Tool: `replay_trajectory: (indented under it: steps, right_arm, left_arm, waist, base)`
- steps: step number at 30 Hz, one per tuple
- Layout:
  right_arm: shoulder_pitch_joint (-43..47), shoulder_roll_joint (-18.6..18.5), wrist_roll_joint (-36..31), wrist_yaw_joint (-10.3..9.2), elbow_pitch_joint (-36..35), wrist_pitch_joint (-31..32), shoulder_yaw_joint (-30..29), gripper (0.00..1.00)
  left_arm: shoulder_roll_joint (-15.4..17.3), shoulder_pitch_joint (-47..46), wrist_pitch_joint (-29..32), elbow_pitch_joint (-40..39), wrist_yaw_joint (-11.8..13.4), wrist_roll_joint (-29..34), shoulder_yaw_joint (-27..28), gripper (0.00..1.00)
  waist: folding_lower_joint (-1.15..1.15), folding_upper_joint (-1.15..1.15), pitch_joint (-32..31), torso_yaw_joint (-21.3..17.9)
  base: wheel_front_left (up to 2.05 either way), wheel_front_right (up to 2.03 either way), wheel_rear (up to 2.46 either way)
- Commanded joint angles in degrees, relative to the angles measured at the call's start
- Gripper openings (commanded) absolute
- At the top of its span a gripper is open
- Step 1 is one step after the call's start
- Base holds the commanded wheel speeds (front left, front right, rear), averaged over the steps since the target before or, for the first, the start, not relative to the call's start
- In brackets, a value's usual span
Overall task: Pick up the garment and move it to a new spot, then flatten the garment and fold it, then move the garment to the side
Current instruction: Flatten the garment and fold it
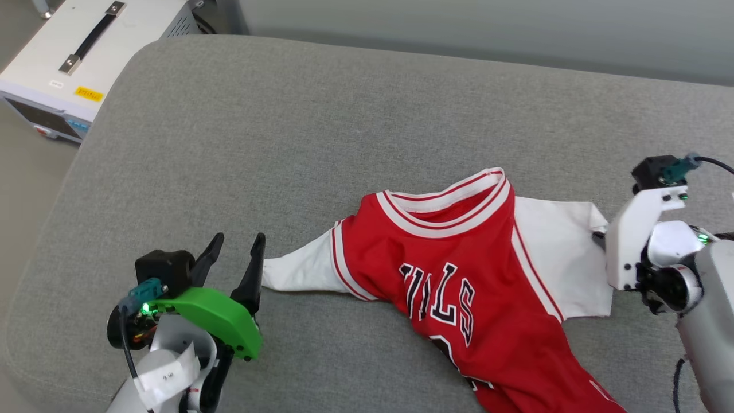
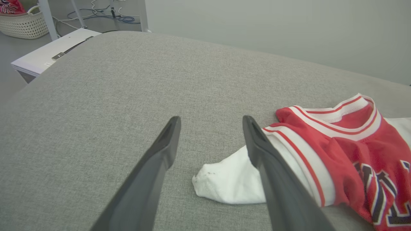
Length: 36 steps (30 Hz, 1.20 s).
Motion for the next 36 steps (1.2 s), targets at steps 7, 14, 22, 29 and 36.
replay_trajectory:
  steps: [7,14,22,29,36]
  right_arm:
    - [11.6,-0.3,-2.6,-0.05,-12.9,1.0,-8.6,0.00]
    - [20.5,3.9,-4.7,-0.05,-23.8,4.6,-14.2,0.00]
    - [25.6,8.7,-6.4,-0.05,-30.5,7.2,-17.0,0.00]
    - [27.0,10.6,-6.6,-0.05,-31.9,7.5,-17.2,0.00]
    - [25.8,9.3,-7.6,-0.05,-32.6,3.7,-17.2,0.00]
  left_arm:
    - [5.9,-3.8,18.0,1.9,-3.1,-5.1,-1.3,1.00]
    - [7.4,-7.3,31.2,9.5,-5.0,-10.2,-2.6,1.00]
    - [7.6,-11.3,37.6,19.6,-7.4,-11.1,-5.9,1.00]
    - [5.3,-12.0,47.3,24.5,-9.0,-13.9,-11.2,0.00]
    - [6.9,-13.5,38.0,23.1,-8.7,-10.7,-10.2,0.00]
  waist:
    - [0.00,0.00,-2.6,-4.5]
    - [0.00,0.00,-1.1,-8.6]
    - [0.00,0.00,1.1,-11.2]
    - [0.00,0.00,1.4,-11.9]
    - [0.00,0.00,-0.6,-11.3]
  base:
    - [0.00,0.00,0.00]
    - [0.00,0.00,0.00]
    - [0.00,0.00,0.00]
    - [0.00,0.00,0.00]
    - [0.00,0.00,0.00]
